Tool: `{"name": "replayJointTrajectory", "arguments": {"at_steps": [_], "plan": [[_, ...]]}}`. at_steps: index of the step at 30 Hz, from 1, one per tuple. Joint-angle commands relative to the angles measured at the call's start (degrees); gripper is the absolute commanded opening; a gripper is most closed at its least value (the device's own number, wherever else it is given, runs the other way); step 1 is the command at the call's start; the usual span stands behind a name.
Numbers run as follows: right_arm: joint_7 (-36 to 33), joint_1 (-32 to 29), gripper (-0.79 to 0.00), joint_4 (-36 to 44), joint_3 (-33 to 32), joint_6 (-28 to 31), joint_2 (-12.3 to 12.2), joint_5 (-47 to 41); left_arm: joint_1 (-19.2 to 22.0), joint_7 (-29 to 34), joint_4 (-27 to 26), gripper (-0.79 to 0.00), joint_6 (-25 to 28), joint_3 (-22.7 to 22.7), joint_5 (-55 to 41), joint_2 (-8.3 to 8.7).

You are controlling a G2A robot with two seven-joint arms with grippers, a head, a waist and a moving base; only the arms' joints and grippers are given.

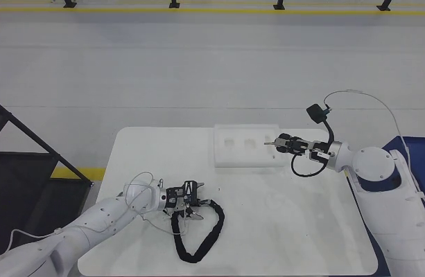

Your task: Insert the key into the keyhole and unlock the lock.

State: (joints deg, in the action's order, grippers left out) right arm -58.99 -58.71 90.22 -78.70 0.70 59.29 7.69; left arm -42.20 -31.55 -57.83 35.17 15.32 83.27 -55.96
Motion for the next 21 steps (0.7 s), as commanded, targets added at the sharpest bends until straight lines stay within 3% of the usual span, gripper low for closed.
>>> {"name": "replayJointTrajectory", "arguments": {"at_steps": [1, 5, 6, 21], "plan": [[0.00, 0.00, -0.785, 0.00, 0.00, 0.00, 0.00, 0.00, -0.14, -0.06, 0.20, -0.480, 0.19, 0.28, 0.41, -0.19], [0.00, 0.00, -0.785, 0.00, 0.00, 0.00, 0.00, 0.00, -0.45, 0.14, 1.07, -0.770, 1.37, 0.98, 0.61, -0.67], [0.00, 0.00, -0.785, 0.00, 0.00, 0.00, 0.00, 0.00, -0.52, 0.18, 1.29, -0.785, 1.60, 1.15, 0.61, -0.79], [0.00, 0.00, -0.785, 0.00, 0.00, 0.00, 0.00, 0.00, -1.16, -1.13, 0.84, -0.785, 3.41, 4.25, 1.87, -1.69]]}}
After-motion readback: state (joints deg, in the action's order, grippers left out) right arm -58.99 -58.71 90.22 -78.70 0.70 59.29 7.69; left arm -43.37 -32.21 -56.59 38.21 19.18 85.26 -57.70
